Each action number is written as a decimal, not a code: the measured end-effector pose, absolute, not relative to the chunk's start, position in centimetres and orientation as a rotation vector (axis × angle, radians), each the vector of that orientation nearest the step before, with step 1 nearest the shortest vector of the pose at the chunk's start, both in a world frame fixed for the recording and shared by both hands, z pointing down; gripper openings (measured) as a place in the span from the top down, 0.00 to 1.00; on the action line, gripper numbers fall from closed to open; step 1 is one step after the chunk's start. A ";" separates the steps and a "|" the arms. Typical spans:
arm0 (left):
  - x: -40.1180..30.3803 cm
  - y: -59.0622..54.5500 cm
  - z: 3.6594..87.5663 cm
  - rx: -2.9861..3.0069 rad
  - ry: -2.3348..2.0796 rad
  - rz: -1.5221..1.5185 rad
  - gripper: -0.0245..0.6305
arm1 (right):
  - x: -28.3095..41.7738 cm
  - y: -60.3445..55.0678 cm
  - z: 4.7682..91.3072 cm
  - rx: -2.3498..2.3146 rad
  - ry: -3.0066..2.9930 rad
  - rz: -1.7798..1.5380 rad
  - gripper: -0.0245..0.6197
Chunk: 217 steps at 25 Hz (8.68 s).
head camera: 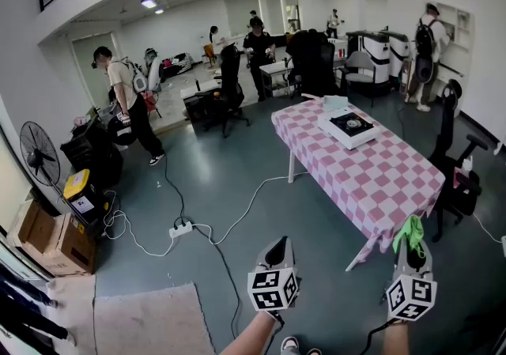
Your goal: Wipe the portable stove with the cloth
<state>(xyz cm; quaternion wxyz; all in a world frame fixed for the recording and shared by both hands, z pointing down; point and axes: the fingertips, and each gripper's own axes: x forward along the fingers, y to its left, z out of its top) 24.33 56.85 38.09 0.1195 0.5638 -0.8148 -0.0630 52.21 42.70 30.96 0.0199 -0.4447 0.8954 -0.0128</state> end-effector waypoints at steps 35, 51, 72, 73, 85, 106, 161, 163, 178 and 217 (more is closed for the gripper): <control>14.6 51.0 39.3 1.635 -2.384 -0.156 0.96 | 46.1 35.4 33.2 -1.516 2.736 -0.105 0.84; 6.7 35.3 38.2 1.552 -2.432 -0.164 0.96 | 37.5 17.4 32.0 -1.437 2.785 -0.122 0.84; -2.0 15.6 41.0 1.617 -2.335 -0.109 0.96 | 33.0 0.5 36.4 -1.631 2.738 -0.231 0.84; -2.7 14.4 41.2 1.632 -2.322 -0.109 0.96 | 32.7 -0.1 36.6 -1.651 2.730 -0.229 0.84; -15.8 -1.4 38.8 1.869 -2.142 -0.091 0.96 | 24.5 -7.5 35.1 -1.968 2.518 -0.237 0.84; -20.9 -19.5 41.5 2.142 -1.801 0.030 0.96 | 18.1 -13.4 37.4 -2.306 2.252 -0.311 0.84; -19.9 -30.0 51.6 1.946 -1.819 0.224 0.96 | 18.6 -36.4 54.6 -1.976 3.408 -0.321 0.84; -20.0 -30.1 51.7 1.940 -1.823 0.225 0.96 | 18.5 -36.8 55.0 -1.955 3.436 -0.314 0.84; -20.5 -30.9 52.0 1.924 -1.824 0.232 0.96 | 17.9 -38.6 56.6 -1.864 3.604 -0.280 0.84; -20.1 -26.9 51.1 1.927 -1.809 0.220 0.96 | 14.8 -32.3 57.0 -1.619 3.820 -0.255 0.84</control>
